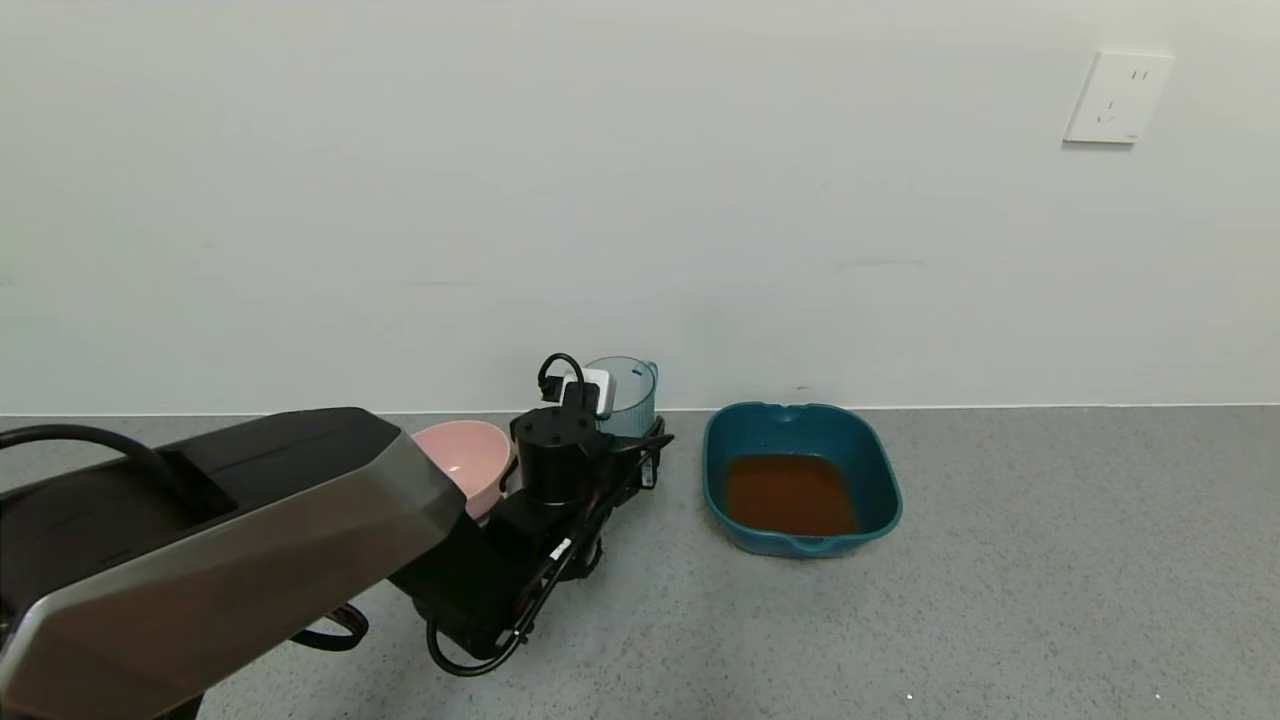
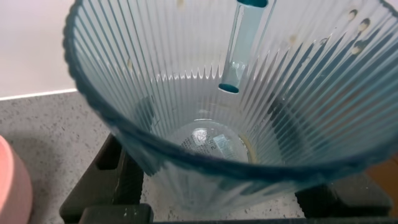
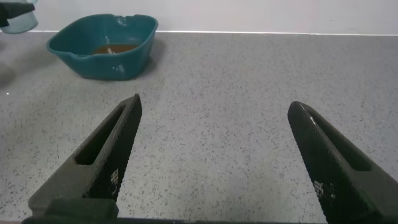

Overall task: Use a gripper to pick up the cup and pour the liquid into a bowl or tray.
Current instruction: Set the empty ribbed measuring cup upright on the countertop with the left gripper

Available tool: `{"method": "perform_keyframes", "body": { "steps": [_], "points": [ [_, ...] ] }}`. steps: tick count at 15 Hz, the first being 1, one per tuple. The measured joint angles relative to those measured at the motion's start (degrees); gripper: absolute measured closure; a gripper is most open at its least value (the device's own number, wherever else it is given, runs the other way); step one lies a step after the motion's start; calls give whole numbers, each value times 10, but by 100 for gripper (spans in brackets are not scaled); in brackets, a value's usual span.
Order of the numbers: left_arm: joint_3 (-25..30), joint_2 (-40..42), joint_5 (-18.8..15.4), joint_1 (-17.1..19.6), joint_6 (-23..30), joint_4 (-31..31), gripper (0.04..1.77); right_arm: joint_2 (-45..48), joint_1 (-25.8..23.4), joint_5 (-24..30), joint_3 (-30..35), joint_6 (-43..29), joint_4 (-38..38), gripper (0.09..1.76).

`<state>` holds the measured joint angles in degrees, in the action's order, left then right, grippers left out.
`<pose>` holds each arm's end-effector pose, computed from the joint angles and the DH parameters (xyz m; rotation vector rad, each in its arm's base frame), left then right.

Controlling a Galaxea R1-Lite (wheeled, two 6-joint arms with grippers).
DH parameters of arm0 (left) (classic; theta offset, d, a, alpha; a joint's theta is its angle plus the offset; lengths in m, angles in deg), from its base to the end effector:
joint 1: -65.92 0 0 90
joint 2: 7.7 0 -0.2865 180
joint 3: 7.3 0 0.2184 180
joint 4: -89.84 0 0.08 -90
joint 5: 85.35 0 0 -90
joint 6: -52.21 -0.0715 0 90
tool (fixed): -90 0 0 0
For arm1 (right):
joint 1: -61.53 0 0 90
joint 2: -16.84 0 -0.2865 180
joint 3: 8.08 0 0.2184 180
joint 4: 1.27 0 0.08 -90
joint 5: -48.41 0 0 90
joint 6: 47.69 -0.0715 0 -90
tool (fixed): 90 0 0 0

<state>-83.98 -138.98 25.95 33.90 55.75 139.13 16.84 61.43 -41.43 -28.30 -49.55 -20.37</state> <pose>0.4051 -0.2227 0.0237 -0.0199 0.0887 -0.1843 0.0699 0.0001 0.0784 0.0324 -0.0195 0.0014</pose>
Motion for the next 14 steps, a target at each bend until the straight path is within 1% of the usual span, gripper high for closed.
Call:
{"method": "perform_keyframes", "body": {
  "steps": [4,6,8,14],
  "points": [
    [0,-31,8,0,1,9,50,0,0,0,0,0,0,14],
    [-1,-47,13,0,0,36,50,0,0,0,0,0,0,14],
    [-2,-61,19,1,1,39,50,0,0,0,0,0,0,14],
    [-5,-81,20,3,27,42,50,0,0,0,0,0,0,14]
  ]
}}
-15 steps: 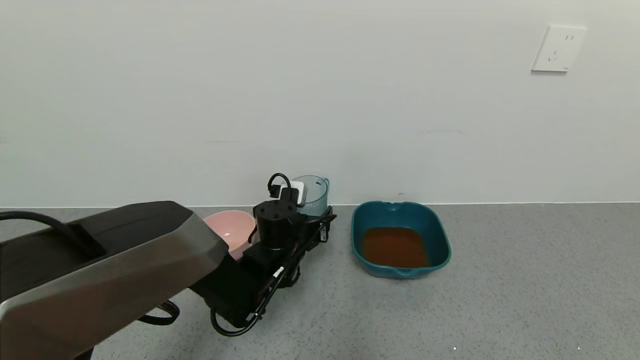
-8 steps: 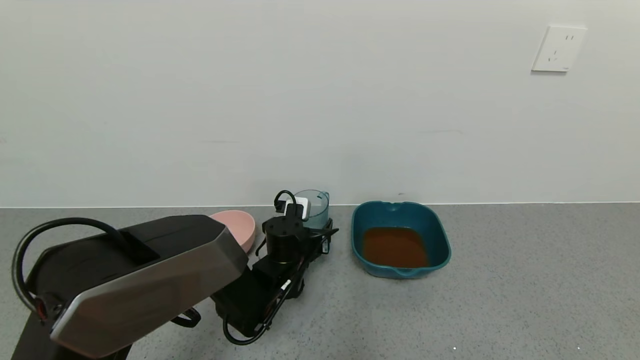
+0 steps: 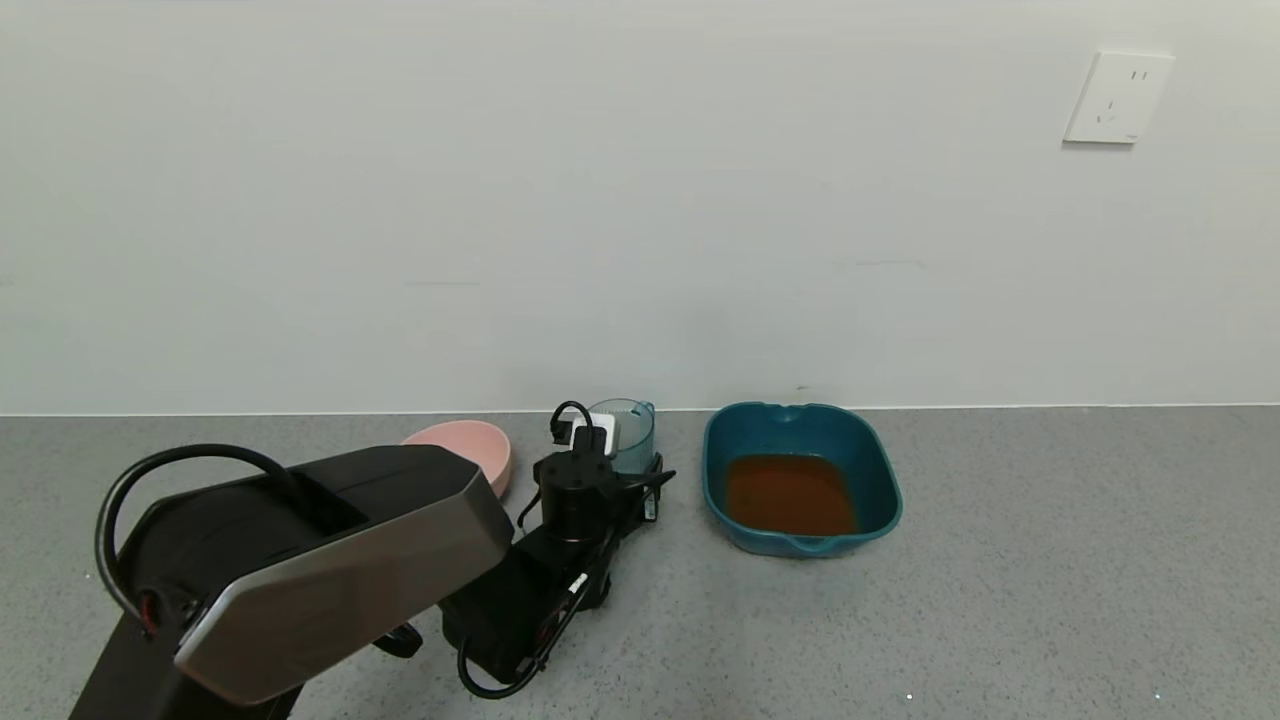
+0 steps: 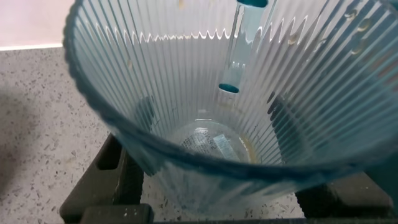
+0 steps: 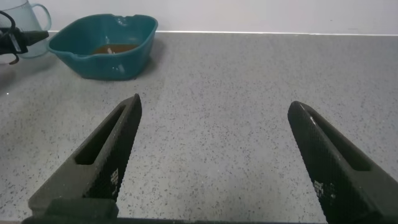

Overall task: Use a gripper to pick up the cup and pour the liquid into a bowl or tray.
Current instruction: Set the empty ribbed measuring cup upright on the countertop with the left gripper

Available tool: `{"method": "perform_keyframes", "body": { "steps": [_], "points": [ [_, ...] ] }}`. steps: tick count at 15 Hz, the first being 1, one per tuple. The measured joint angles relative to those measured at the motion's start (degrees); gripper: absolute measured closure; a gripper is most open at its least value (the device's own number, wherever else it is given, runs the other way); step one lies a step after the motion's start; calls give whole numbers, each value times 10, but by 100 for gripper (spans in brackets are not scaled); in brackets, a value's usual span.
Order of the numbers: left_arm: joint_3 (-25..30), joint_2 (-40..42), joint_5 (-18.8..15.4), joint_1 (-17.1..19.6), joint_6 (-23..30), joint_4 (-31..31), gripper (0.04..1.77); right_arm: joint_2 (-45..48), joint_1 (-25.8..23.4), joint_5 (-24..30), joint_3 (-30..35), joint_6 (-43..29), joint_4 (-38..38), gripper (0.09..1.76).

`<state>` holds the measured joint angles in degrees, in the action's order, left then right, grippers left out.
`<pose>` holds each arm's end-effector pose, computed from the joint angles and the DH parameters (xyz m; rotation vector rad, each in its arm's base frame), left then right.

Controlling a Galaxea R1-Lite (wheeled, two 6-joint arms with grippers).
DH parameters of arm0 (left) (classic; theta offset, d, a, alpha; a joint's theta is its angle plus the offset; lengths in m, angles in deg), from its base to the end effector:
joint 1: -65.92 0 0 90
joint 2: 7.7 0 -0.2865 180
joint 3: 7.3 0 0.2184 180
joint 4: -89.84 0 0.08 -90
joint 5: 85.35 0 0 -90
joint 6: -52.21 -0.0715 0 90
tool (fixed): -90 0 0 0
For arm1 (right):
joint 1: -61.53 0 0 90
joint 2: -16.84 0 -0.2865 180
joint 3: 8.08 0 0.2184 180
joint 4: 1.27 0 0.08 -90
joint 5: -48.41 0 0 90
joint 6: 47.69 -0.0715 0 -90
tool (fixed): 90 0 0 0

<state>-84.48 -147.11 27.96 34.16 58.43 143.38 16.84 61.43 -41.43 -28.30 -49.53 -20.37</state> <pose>0.4088 -0.2198 -0.0288 -0.0380 0.1424 -0.1397 0.0699 0.0001 0.0784 0.0321 -0.0195 0.0014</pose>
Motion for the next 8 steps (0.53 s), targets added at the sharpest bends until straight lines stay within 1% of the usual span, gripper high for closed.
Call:
{"method": "perform_keyframes", "body": {
  "steps": [2,8],
  "points": [
    [-2,-6,0,0,11,1,50,0,0,0,0,0,0,14],
    [-6,-27,7,0,13,22,50,0,0,0,0,0,0,14]
  ]
}}
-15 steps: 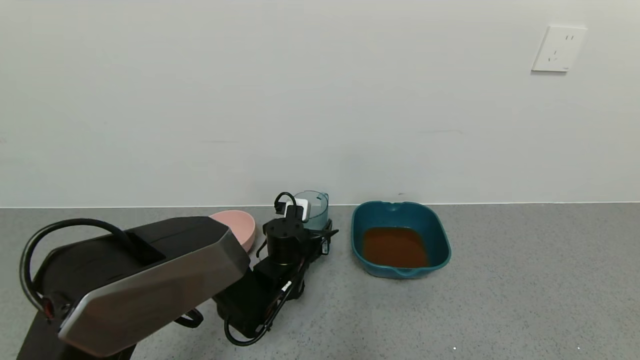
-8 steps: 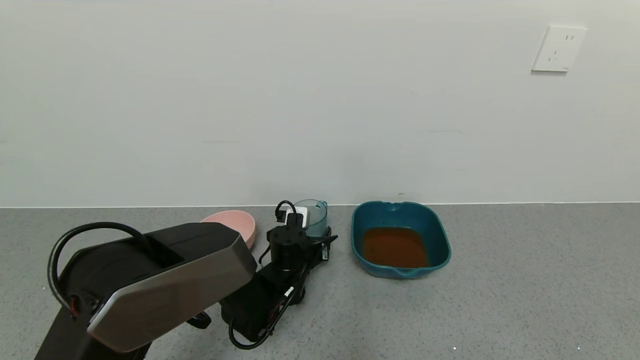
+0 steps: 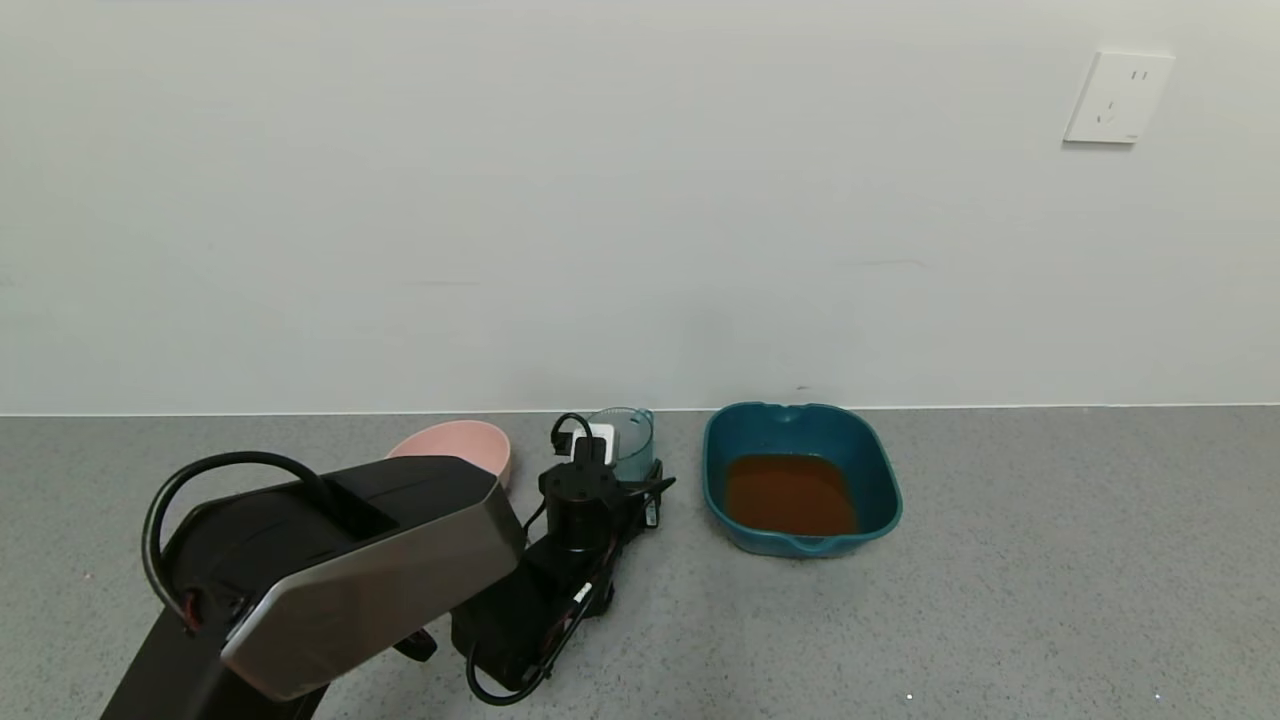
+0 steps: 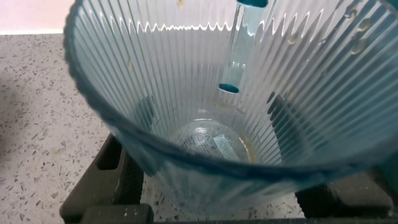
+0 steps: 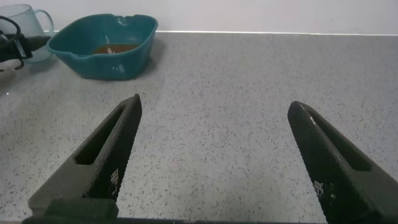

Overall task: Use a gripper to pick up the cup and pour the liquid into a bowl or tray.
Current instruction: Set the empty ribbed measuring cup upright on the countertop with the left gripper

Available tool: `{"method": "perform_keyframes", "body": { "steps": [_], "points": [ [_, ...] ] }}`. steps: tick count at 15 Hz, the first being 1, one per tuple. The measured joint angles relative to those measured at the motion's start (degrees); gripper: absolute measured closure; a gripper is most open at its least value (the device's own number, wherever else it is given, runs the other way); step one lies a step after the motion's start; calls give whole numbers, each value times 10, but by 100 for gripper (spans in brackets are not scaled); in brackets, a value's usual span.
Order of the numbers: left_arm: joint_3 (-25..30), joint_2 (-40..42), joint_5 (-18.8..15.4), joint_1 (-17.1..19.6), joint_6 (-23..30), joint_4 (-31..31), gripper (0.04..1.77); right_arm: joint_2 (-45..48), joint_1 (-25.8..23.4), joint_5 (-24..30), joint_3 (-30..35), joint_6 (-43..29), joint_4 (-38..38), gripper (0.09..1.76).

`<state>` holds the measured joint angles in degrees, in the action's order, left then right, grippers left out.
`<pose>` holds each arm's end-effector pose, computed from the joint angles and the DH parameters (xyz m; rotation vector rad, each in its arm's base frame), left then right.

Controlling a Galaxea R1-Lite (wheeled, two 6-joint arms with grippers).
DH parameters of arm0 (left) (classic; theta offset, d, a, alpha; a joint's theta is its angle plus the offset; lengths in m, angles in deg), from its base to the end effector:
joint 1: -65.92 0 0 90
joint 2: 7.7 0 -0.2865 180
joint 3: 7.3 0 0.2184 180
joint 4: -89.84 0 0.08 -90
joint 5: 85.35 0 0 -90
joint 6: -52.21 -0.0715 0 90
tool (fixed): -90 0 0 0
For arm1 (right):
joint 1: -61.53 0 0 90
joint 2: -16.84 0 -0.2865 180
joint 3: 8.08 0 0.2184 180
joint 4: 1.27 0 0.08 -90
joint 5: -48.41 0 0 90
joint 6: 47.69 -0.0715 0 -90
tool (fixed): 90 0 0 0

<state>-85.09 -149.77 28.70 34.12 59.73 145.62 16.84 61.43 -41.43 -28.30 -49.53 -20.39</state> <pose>0.4101 -0.2200 -0.0421 -0.0613 0.1397 -0.1261 0.0699 0.0001 0.0784 0.0321 -0.0192 0.0014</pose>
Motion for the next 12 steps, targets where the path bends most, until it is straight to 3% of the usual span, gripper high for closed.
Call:
{"method": "perform_keyframes", "body": {
  "steps": [12],
  "points": [
    [0,-19,1,-3,0,13,50,0,0,0,0,0,0,14]
  ]
}}
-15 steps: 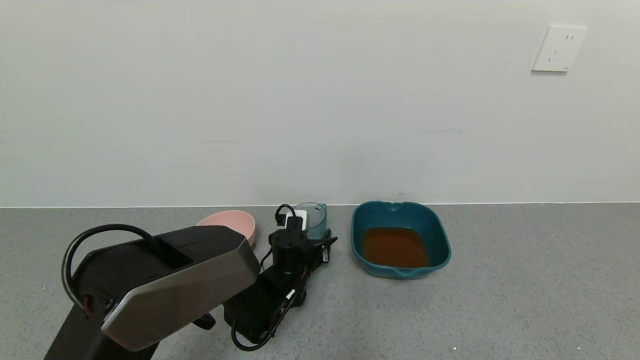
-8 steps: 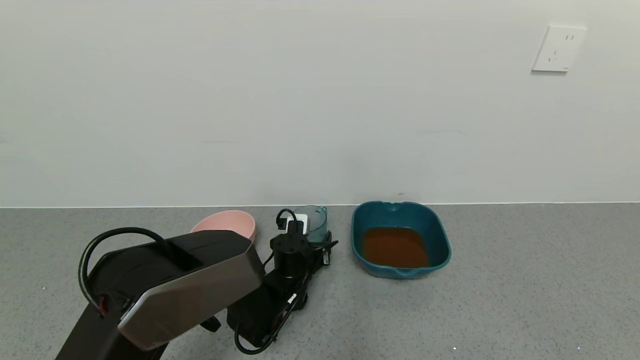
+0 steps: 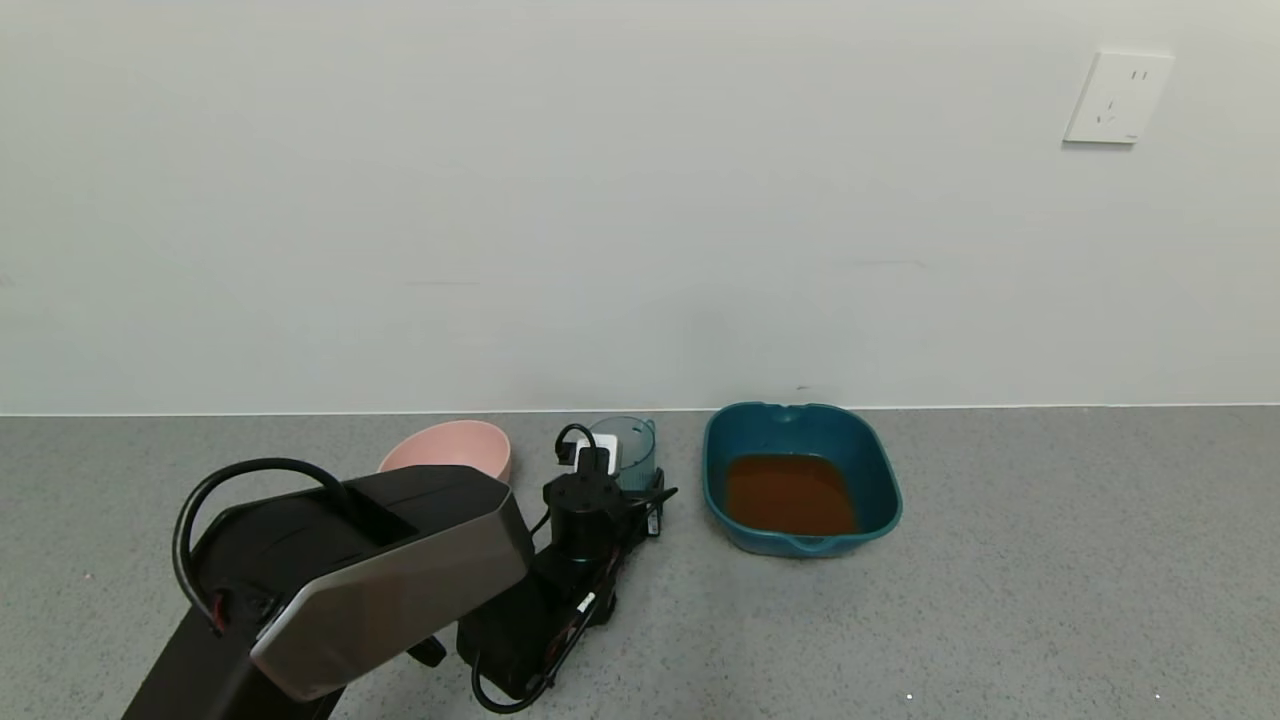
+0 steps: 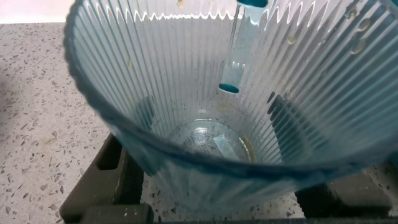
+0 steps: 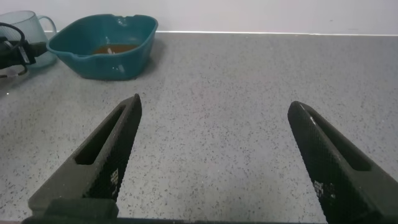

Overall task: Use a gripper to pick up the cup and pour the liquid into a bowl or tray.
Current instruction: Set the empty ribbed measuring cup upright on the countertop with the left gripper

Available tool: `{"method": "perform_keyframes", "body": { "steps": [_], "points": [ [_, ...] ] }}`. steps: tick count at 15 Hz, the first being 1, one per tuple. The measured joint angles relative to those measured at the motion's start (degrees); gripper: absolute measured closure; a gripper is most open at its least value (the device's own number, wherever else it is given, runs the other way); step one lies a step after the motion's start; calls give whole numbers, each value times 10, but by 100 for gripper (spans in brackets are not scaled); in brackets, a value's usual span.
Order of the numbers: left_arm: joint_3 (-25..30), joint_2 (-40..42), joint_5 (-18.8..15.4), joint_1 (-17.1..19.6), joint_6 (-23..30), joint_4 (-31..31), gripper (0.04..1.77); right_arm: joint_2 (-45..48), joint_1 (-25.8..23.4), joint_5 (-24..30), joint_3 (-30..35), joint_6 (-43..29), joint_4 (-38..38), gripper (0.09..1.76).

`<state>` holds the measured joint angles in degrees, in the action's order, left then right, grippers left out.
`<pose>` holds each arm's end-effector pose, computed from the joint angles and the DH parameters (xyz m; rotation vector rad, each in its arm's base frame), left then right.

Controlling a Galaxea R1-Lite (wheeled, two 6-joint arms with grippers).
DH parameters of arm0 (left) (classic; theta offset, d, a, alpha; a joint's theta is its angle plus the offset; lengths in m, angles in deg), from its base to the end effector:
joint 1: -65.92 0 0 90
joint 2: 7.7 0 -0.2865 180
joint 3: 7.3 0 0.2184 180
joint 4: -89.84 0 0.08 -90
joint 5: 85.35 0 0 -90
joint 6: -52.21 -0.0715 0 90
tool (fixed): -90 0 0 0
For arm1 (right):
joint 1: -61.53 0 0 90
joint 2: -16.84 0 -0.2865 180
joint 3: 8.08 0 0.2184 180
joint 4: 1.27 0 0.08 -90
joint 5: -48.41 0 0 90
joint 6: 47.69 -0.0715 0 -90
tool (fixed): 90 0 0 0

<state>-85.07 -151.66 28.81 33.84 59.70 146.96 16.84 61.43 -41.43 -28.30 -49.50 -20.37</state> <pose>0.4081 -0.2212 -0.0541 -0.0556 0.1484 -0.1285 0.0699 0.0001 0.0784 0.0315 -0.0195 0.0014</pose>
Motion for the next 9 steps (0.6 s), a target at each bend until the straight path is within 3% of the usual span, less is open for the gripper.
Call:
{"method": "perform_keyframes", "body": {
  "steps": [3,9],
  "points": [
    [0,0,4,0,-1,0,50,0,0,0,0,0,0,14],
    [7,1,3,0,-2,-1,27,0,0,0,0,0,0,14]
  ]
}}
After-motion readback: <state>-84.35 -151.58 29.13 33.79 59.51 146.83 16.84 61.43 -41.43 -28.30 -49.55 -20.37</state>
